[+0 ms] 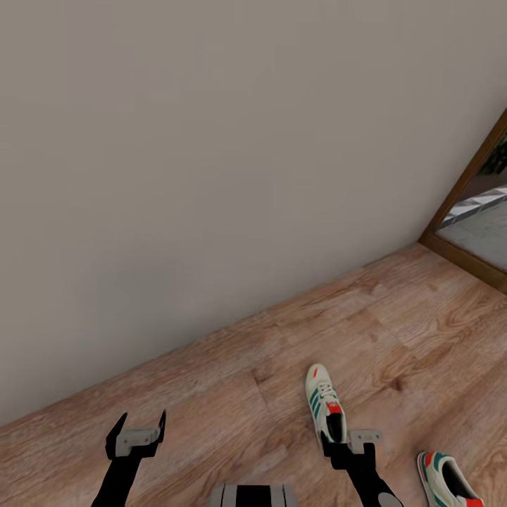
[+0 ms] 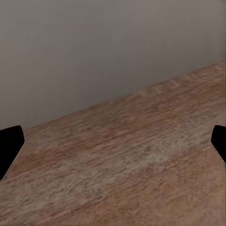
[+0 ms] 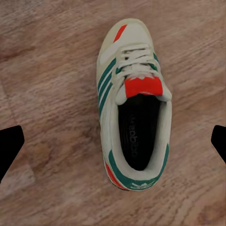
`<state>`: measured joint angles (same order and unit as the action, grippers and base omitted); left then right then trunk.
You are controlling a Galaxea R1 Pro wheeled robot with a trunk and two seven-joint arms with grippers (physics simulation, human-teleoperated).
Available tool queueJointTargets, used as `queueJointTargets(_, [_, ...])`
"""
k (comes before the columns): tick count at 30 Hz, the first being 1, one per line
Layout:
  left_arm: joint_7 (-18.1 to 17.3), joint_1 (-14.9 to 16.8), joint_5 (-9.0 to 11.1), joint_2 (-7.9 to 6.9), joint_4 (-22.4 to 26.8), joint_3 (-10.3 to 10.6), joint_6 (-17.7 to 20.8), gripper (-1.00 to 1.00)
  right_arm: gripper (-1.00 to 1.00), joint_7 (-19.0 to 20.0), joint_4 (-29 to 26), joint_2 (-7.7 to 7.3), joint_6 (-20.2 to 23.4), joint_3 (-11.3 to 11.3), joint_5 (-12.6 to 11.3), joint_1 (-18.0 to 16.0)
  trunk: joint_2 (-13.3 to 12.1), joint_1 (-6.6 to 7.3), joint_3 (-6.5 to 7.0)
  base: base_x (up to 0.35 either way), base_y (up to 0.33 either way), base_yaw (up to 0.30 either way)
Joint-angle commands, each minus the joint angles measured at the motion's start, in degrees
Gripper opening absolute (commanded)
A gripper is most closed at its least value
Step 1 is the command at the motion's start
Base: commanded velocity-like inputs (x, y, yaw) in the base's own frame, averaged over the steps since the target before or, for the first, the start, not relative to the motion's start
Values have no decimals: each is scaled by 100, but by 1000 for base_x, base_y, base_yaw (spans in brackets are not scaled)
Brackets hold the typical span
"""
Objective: Pick up the two gym shoes and the two sandals from the corridor floor and place them onto the hallstand (shoe rack) in the corridor, making sure they are on the rack and not on the floor. Arrange them so the two gym shoes are next to each other and the two sandals are next to each other.
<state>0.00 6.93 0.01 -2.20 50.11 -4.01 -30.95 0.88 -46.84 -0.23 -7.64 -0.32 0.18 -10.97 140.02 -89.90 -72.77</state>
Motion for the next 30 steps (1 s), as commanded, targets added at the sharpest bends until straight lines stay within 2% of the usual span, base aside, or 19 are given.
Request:
queueJointTargets(1, [0, 2, -1, 0, -1, -2, -16, 100, 100, 9, 2, 2, -18, -7, -1, -2, 1, -2, -4, 293, -98, 3])
queueJointTargets(8, [0, 2, -1, 0, 1, -1, -16, 100, 100, 9, -8, 5, -18, -12, -4, -2, 1, -2, -5, 126, -49, 1])
queueJointTargets(27, [0, 2, -1, 0, 7, 1, -16, 100, 100, 9, -9, 0, -18, -12, -6, -2, 1, -2, -5, 4, -2, 0])
queueJointTargets(30, [0, 2, -1, 0, 7, -1, -16, 100, 100, 9, -25, -2, -18, -12, -8, -2, 121, -68, -59, 0, 0, 0])
